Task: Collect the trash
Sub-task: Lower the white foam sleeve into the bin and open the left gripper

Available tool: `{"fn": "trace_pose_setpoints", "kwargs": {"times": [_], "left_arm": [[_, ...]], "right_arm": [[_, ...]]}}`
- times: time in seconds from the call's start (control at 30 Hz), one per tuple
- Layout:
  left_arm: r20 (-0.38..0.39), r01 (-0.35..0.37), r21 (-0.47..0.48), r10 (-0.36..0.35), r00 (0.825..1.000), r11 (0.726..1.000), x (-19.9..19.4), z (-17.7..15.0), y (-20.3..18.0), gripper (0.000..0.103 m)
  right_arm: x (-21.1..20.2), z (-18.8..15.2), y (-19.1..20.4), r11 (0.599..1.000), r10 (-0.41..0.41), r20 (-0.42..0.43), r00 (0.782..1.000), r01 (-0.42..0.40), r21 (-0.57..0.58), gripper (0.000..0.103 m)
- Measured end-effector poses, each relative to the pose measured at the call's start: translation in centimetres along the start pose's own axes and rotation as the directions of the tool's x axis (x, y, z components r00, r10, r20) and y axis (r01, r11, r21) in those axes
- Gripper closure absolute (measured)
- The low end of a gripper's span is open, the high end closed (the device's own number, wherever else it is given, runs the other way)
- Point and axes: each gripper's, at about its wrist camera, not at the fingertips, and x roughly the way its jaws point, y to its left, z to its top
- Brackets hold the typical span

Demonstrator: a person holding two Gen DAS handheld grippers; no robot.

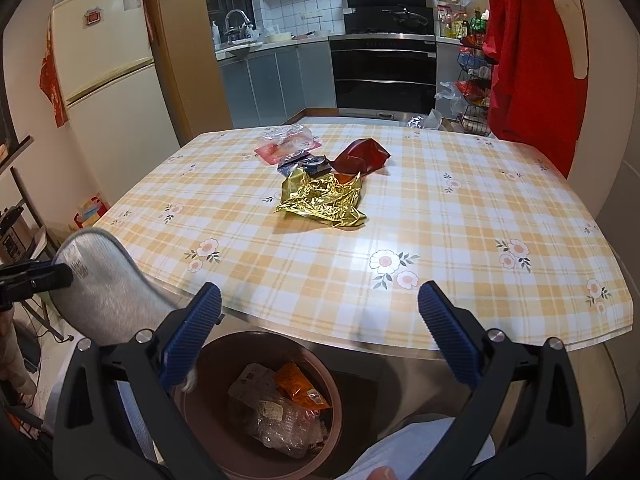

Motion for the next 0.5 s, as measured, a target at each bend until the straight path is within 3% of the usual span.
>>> {"fn": "trace_pose_setpoints", "kwargs": {"times": [0.5], "left_arm": [[-0.057,0.073,0.061,-0.069,0.996,0.995,2.7,-0.3,-2.9,0.086]], "right_arm": [[0.1,-0.3,-0.3,1.0,-0.005,-0.009,1.0,0.005,0.004,0.006]]}}
